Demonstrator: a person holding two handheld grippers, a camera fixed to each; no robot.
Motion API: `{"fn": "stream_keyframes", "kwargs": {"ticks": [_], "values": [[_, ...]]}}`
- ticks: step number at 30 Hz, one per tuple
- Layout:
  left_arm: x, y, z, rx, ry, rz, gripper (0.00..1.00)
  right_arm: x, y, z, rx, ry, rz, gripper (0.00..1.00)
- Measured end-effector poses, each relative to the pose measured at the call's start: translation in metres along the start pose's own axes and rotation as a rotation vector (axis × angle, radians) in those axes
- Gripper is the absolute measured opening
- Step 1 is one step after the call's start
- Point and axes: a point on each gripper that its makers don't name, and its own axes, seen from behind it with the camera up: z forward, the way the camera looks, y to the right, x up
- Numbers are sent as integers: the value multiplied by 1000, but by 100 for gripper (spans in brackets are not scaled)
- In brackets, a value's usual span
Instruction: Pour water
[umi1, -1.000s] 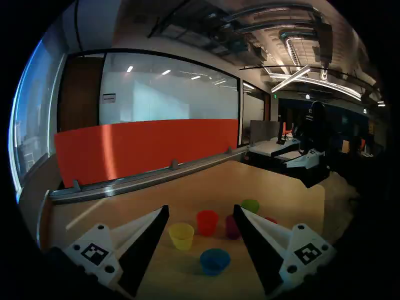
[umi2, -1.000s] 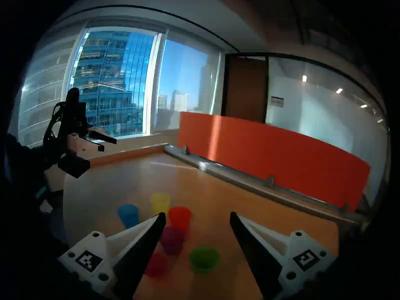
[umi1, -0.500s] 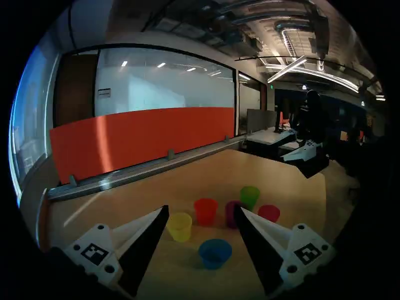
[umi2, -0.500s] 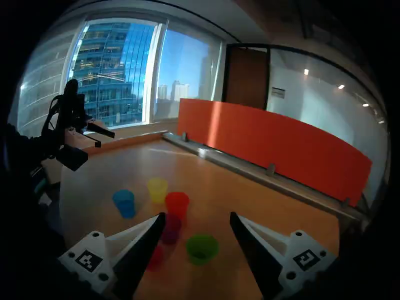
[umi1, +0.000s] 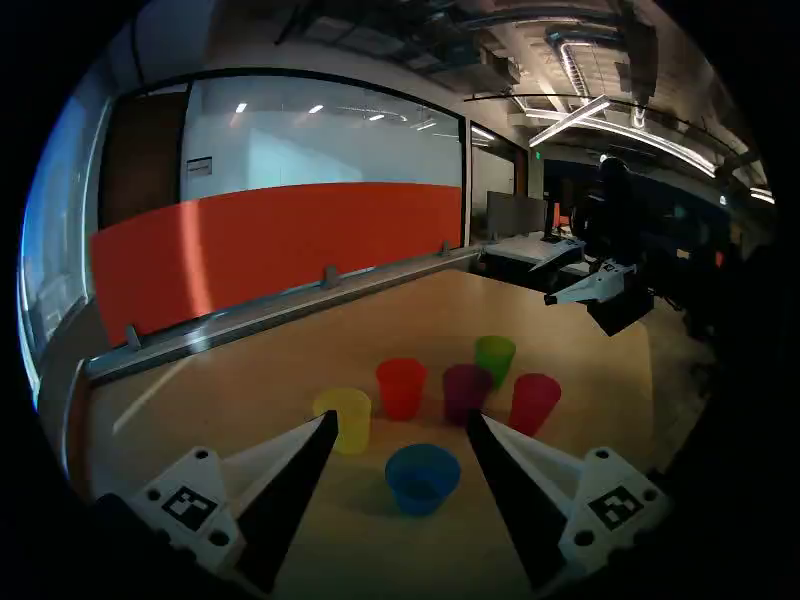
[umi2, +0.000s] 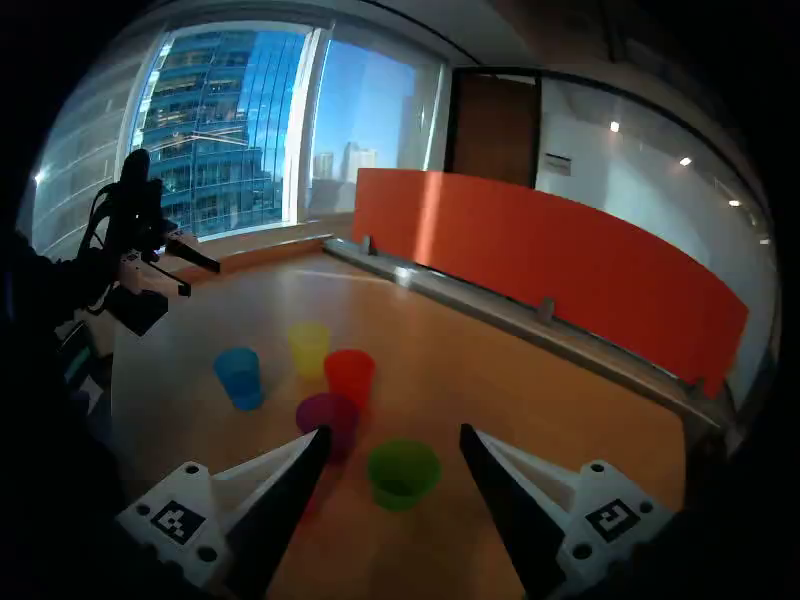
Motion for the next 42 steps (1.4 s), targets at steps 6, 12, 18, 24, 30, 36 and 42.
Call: {"fn": "stream_keyframes", "kwargs": {"ticks": [6, 12, 18, 24, 30, 36, 42], "values": [[-23, 4, 6, -7, -33, -5, 96, -17, 0, 10, -1, -24, 2, 99], [-45, 6, 14, -8, -72, -5, 96, -35, 1, 20, 0, -54, 6, 99], [-63, 10, 21, -19, -97, -9, 96, -57, 1, 29, 0, -89, 9, 99], [-82, 11, 25, -18, -128, -5, 96, -75, 0, 35, 2, -116, 21, 99], [-101, 12, 28, -13, -162, 7, 96, -87, -1, 40, 0, -131, 22, 99], [-116, 17, 32, -23, -189, 1, 96, -98, -3, 42, 0, -147, 20, 99], [-124, 18, 38, -30, -215, 14, 96, -105, -2, 44, -5, -158, 14, 99]]}}
